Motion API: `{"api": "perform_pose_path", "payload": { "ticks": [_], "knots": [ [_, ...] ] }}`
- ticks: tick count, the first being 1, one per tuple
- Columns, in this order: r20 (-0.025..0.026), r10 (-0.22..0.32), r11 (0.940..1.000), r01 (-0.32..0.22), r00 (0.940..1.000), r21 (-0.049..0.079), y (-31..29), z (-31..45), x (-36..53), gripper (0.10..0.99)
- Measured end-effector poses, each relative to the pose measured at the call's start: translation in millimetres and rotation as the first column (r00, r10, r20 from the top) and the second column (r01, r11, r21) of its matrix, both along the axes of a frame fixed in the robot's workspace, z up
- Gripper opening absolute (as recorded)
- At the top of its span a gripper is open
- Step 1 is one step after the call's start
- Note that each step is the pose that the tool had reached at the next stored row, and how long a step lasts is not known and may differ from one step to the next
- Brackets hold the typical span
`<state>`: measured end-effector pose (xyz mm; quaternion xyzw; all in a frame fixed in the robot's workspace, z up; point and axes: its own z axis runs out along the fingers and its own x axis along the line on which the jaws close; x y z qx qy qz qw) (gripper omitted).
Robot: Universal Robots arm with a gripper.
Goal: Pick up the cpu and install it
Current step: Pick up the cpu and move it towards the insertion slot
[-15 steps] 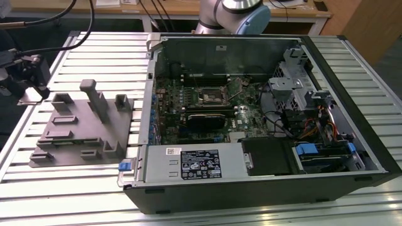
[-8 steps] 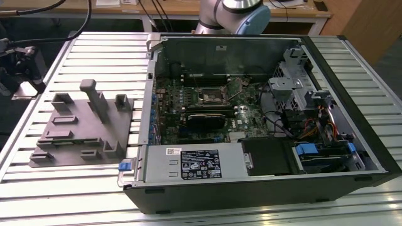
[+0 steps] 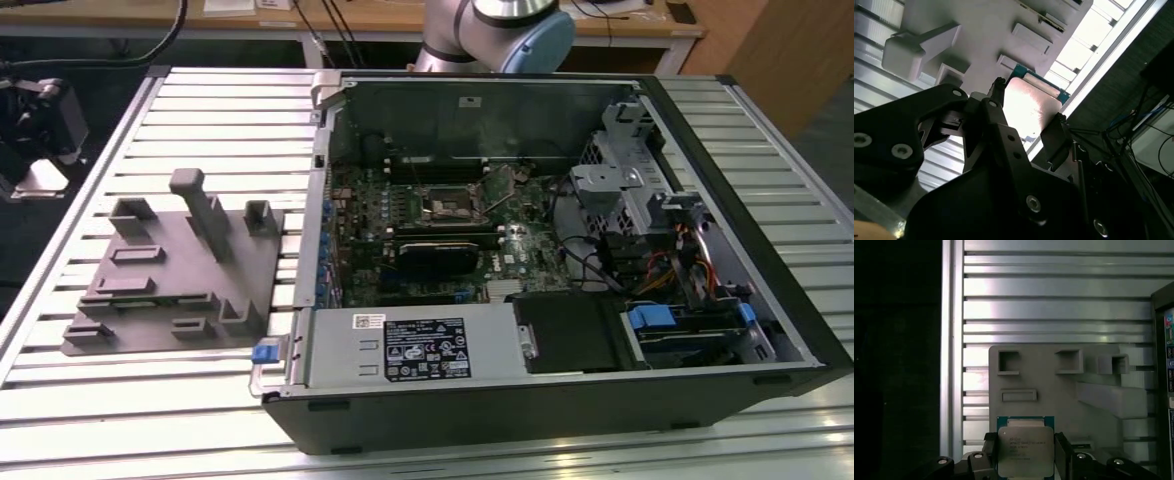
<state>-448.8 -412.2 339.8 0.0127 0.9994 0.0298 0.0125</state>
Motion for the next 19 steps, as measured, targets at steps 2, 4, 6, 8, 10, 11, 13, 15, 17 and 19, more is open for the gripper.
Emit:
{"api": "perform_pose_path", "payload": {
  "ticks": [2, 4, 6, 8, 10, 11, 13, 15, 17, 19],
  "knots": [
    [0.0000, 0.000, 1.0000, 0.000, 1.0000, 0.000, 0.0, 5.1, 0.0, 0.541],
    [-0.0001, 0.000, 1.0000, 0.000, 1.0000, 0.000, 0.0, 10.4, 0.0, 0.541],
    [-0.0001, 0.000, 1.0000, 0.000, 1.0000, 0.000, 0.0, 15.8, 0.0, 0.541],
    [0.0001, 0.000, 1.0000, 0.000, 1.0000, 0.000, 0.0, 21.3, 0.0, 0.541],
    [0.0000, 0.000, 1.0000, 0.000, 1.0000, 0.000, 0.0, 26.5, 0.0, 0.541],
    [0.0000, 0.000, 1.0000, 0.000, 1.0000, 0.000, 0.0, 29.1, 0.0, 0.541],
    [-0.0001, 0.000, 1.0000, 0.000, 1.0000, 0.000, 0.0, 34.3, 0.0, 0.541],
    [0.0000, 0.000, 1.0000, 0.000, 1.0000, 0.000, 0.0, 39.3, 0.0, 0.541],
    [0.0000, 0.000, 1.0000, 0.000, 1.0000, 0.000, 0.0, 44.4, 0.0, 0.541],
    [0.0000, 0.000, 1.0000, 0.000, 1.0000, 0.000, 0.0, 49.3, 0.0, 0.541]
  ]
}}
